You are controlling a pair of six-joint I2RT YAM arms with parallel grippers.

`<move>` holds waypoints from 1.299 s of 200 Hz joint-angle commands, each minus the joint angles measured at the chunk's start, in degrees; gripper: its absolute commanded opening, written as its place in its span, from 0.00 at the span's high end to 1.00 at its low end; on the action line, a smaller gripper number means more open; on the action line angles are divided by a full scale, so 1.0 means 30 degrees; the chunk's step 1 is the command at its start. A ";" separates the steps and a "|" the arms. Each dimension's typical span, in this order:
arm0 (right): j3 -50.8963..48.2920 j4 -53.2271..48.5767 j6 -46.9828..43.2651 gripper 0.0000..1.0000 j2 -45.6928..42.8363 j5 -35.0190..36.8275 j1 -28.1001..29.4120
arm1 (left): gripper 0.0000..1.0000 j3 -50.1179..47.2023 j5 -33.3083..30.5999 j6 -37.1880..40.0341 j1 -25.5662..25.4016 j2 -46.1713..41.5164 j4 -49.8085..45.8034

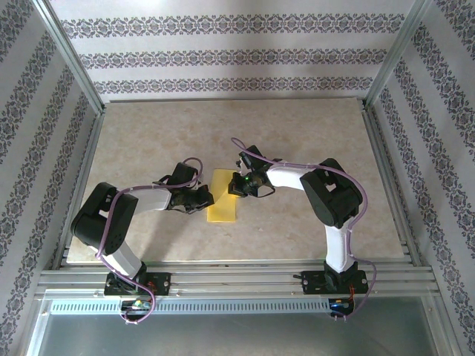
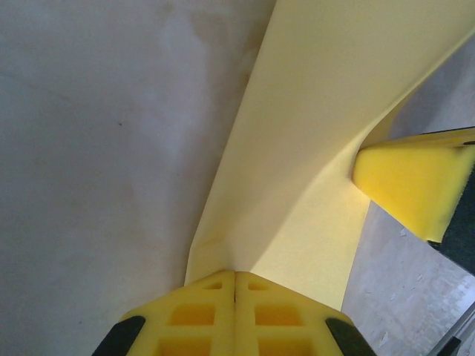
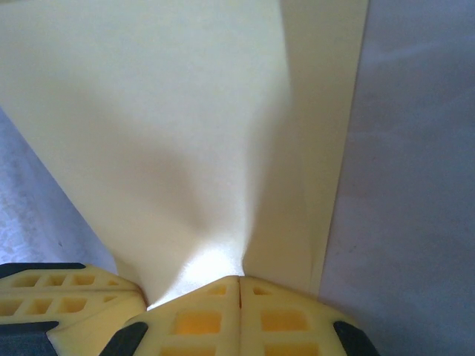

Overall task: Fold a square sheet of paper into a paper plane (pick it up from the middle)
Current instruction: First fold the square sheet of paper in half at the center of the table, then first fold in half a square sheet of paper at the center of the table.

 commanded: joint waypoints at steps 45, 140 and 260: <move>-0.0184 -0.0815 0.0255 1.00 0.0302 0.0793 -0.0106 | 1.00 -0.0855 -0.1184 0.1001 -0.0213 0.0673 -0.1537; 0.1784 0.0173 0.0120 1.00 -0.1244 0.0450 0.1265 | 1.00 -0.1372 -0.0926 0.1426 -0.0226 0.1216 -0.1300; 0.5740 -0.0697 0.0504 1.00 0.3025 0.1849 0.2108 | 1.00 -0.1631 -0.0899 0.1396 -0.0205 0.1339 -0.1185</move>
